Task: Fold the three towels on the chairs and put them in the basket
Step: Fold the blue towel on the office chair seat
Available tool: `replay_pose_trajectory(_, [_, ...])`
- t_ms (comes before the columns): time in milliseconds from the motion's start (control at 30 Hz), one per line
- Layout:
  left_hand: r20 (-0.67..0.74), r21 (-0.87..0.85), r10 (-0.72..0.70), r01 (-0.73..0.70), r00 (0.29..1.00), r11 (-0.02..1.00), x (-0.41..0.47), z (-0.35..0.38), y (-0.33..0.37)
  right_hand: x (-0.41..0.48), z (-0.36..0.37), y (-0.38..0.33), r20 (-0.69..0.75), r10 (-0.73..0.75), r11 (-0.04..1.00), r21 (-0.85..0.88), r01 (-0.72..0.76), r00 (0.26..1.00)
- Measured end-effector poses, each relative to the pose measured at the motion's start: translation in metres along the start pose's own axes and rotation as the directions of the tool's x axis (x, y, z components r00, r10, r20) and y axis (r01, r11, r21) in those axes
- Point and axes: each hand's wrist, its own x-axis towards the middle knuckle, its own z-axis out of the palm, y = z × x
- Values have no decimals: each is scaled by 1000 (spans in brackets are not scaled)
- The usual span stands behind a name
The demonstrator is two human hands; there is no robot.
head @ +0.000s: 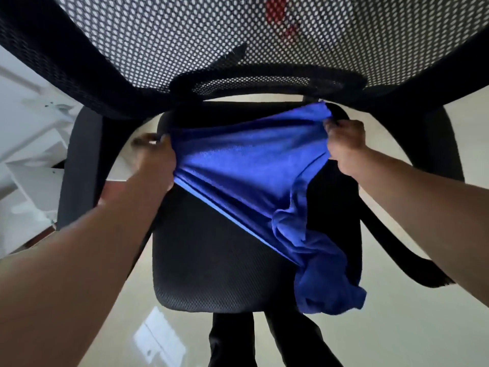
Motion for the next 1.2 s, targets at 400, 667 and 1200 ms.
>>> replay_pose_trajectory(400, [170,-197,-282,313,944,929,-69,29,-26,-59,4,23,-186,245,965,136,-222,951])
replay_pose_trajectory(667, [269,-222,-458,517,848,827,-141,46,-75,-145,30,57,85,256,956,-169,-239,963])
replay_pose_trajectory(1200, [23,184,-156,149,988,972,-75,-37,-91,-144,-25,119,30,519,797,343,-496,854])
